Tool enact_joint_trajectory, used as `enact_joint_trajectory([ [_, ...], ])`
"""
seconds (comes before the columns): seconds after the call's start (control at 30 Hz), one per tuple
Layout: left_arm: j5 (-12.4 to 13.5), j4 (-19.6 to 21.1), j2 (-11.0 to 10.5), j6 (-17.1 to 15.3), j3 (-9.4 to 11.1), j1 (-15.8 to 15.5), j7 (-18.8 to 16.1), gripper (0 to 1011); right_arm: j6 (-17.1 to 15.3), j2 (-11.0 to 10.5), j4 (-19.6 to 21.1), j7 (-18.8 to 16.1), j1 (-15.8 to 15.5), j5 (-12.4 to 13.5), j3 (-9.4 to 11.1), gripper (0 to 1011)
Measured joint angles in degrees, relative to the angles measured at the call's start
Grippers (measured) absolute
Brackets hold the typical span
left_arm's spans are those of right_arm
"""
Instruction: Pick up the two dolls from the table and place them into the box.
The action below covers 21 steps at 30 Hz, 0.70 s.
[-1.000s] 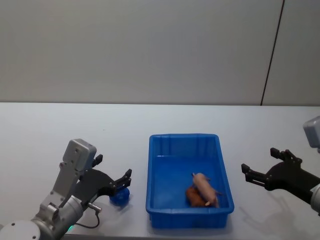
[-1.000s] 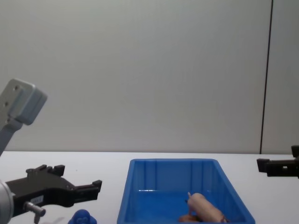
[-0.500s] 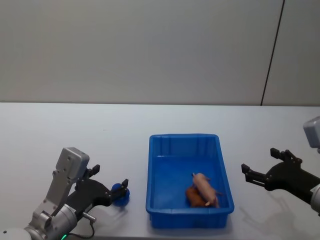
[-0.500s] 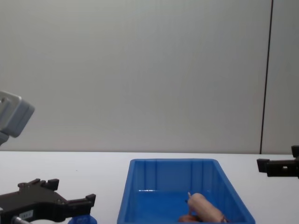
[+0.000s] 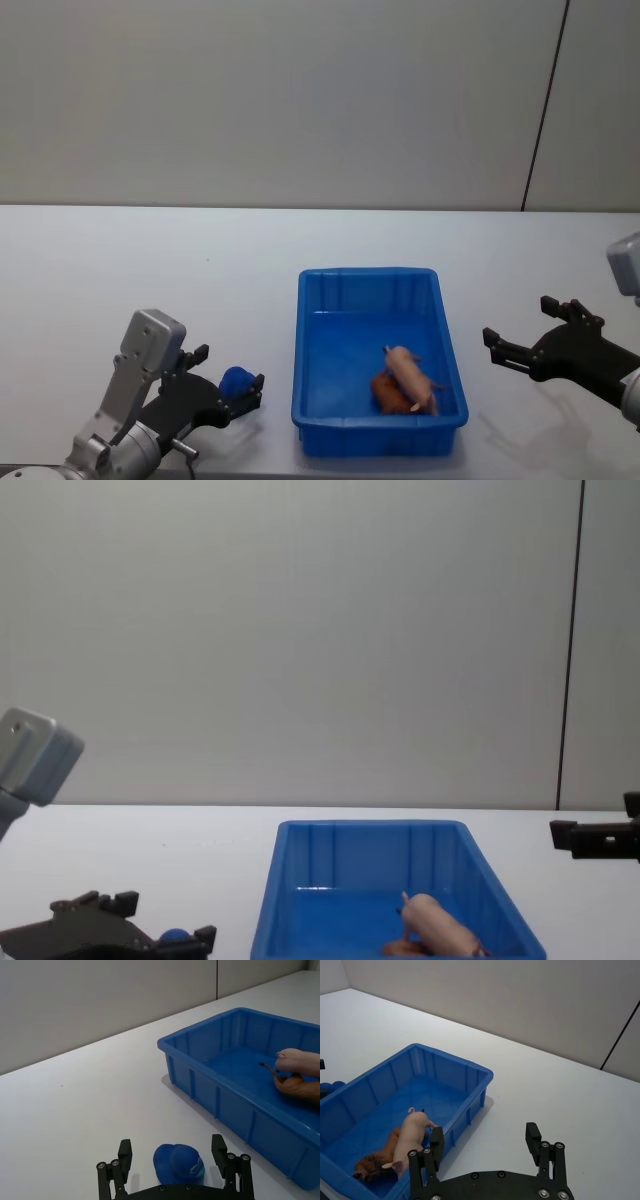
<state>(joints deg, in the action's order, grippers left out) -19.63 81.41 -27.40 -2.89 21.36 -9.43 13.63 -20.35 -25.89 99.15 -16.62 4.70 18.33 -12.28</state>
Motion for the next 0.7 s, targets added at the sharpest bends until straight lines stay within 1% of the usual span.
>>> enact_joint_trajectory([
  [0.33,0.8,-1.7,0.7,0.1,0.4,-0.7,2.7,1003,0.0,0.0,0.0,0.0,0.0,0.0,0.0,1001],
  [0.5,1.2,-2.3,0.9,0.0,0.5,-1.0,3.5,1000,0.0,0.0,0.0,0.0,0.0,0.0,0.0,1001],
  [0.6,1.5,-2.6,1.1,-0.2,0.6,-1.2,3.9,946,0.0,0.0,0.0,0.0,0.0,0.0,0.0,1001],
  [0.67,1.8,-2.8,1.2,-0.3,0.6,-1.3,4.0,885,0.0,0.0,0.0,0.0,0.0,0.0,0.0,1001],
  [0.7,1.9,-2.9,1.3,-0.4,0.6,-1.4,4.1,885,0.0,0.0,0.0,0.0,0.0,0.0,0.0,1001],
])
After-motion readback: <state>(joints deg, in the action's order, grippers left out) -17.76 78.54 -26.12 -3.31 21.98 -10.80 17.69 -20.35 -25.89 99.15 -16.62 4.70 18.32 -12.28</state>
